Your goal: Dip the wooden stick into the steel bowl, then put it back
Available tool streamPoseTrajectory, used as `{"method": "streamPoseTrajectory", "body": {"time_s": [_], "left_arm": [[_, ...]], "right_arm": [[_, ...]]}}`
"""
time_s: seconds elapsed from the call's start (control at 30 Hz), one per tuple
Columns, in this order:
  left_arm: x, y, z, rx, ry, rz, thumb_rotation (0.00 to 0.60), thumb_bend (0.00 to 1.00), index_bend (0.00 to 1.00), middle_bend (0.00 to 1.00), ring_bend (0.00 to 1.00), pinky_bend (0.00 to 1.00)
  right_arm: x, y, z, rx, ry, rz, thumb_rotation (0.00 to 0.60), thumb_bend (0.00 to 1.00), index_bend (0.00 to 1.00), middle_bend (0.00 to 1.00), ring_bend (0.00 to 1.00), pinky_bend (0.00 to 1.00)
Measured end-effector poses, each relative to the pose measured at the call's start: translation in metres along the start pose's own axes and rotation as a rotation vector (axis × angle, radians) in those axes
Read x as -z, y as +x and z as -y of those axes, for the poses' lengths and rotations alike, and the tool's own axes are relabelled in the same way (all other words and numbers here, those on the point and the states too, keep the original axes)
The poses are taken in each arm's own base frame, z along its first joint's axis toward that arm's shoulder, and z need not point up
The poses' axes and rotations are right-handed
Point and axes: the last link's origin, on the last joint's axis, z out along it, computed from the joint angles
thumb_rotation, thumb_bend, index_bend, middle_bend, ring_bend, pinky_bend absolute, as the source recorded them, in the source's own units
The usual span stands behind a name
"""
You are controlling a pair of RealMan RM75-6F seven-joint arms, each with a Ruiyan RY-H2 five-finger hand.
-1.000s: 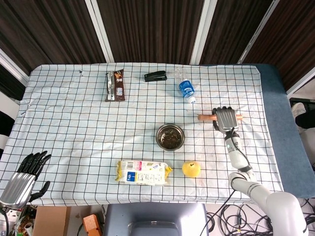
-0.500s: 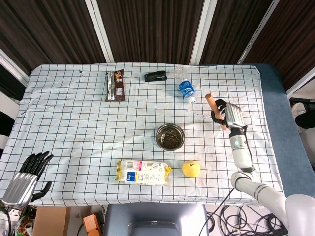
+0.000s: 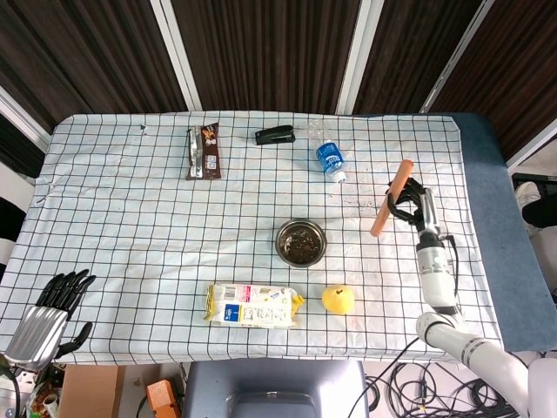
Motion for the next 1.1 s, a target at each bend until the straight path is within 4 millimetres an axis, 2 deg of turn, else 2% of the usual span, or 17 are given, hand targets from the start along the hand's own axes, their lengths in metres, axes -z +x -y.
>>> {"method": "streamPoseTrajectory", "body": {"time_s": [0.2,0.4,0.53,0.8,0.93,1.1], "left_arm": [[-0.001,0.000,0.001,0.001,0.004,0.003,0.600,0.40,0.00,0.03,0.00,0.00],[-0.001,-0.001,0.000,0.003,0.009,0.008,0.600,0.40,0.00,0.04,0.00,0.00],[-0.002,-0.002,0.000,0.004,0.010,0.013,0.600,0.40,0.00,0.04,0.00,0.00],[-0.002,-0.001,0.000,0.006,0.008,0.009,0.600,0.40,0.00,0.04,0.00,0.00],[-0.002,-0.001,0.000,0.008,0.007,0.007,0.600,0.39,0.00,0.04,0.00,0.00],[-0.001,0.000,0.000,0.008,0.003,0.002,0.600,0.40,0.00,0.04,0.00,0.00]], "right_arm": [[0.007,0.008,-0.025,-0.194,-0.044,0.019,0.600,0.43,0.81,0.62,0.49,0.48],[0.013,0.017,-0.049,-0.239,-0.066,0.028,0.600,0.43,0.76,0.62,0.47,0.47],[0.016,0.018,-0.058,-0.244,-0.077,0.039,0.600,0.43,0.70,0.59,0.43,0.44],[0.019,0.017,-0.058,-0.214,-0.034,0.103,0.593,0.43,0.46,0.40,0.27,0.34],[0.020,0.018,-0.055,-0.211,-0.004,0.116,0.524,0.43,0.42,0.38,0.26,0.33],[0.020,0.018,-0.052,-0.220,0.019,0.124,0.496,0.42,0.42,0.37,0.25,0.32]]}}
